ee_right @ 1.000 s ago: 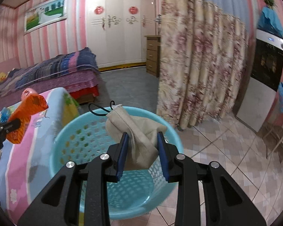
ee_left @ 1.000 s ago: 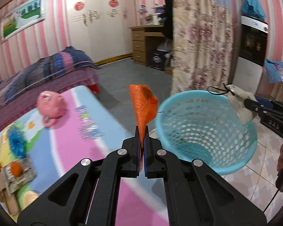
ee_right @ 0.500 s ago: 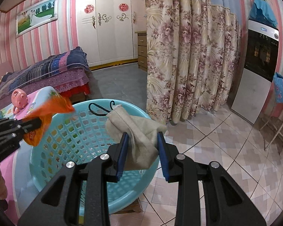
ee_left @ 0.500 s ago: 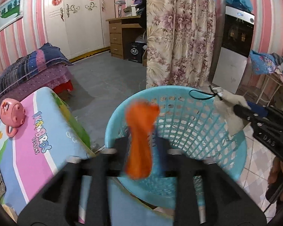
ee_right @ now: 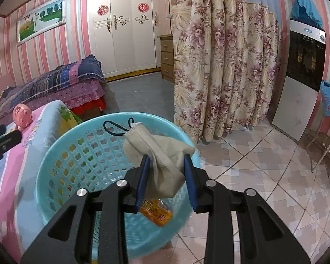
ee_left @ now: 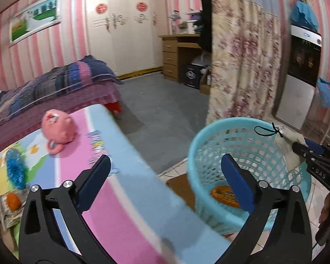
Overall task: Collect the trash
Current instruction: 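Open both grippers to drop the orange bag and cloth bag into the basket, then move both grippers back over the bed cover toward the caps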
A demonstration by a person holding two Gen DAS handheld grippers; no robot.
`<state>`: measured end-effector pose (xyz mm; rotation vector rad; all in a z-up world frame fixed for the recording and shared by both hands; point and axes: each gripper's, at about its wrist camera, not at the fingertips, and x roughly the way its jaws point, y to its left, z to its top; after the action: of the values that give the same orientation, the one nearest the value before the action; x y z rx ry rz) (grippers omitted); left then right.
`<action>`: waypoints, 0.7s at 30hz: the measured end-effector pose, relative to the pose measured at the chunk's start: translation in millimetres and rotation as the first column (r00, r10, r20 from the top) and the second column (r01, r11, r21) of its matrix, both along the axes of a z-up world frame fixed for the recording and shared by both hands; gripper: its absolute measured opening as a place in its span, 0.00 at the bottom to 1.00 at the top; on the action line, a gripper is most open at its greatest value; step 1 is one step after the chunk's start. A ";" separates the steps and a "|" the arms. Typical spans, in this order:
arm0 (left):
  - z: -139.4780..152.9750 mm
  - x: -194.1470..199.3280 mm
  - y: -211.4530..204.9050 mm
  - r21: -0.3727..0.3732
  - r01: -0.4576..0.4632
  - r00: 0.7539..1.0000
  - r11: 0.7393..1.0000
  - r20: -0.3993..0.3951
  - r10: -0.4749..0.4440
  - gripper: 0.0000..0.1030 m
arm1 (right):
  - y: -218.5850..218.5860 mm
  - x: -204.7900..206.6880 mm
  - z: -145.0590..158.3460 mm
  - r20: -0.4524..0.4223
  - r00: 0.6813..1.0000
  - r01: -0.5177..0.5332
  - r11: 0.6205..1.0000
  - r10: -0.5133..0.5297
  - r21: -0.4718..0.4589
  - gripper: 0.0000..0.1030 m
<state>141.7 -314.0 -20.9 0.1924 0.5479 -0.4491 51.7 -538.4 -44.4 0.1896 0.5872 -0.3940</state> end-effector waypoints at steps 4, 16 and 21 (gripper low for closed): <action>2.0 -1.2 17.6 0.009 -0.035 0.999 0.999 0.007 0.035 0.94 | 9.3 9.3 -4.6 0.004 1.000 0.016 1.000 -0.016 -0.016 0.68; 19.0 -22.5 78.6 -0.015 -0.128 0.991 0.992 0.032 0.128 0.95 | 37.6 -3.5 16.8 0.039 0.999 0.013 0.998 -0.011 -0.054 0.93; 28.4 -42.8 116.3 -0.022 -0.183 0.981 0.983 0.057 0.184 0.95 | 71.1 -10.4 36.2 0.085 0.996 -0.031 0.997 0.037 -0.068 0.95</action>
<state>98.9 -197.7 7.5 0.1375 0.4992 -0.2674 41.3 -467.3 -8.2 0.1317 0.4910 -0.3696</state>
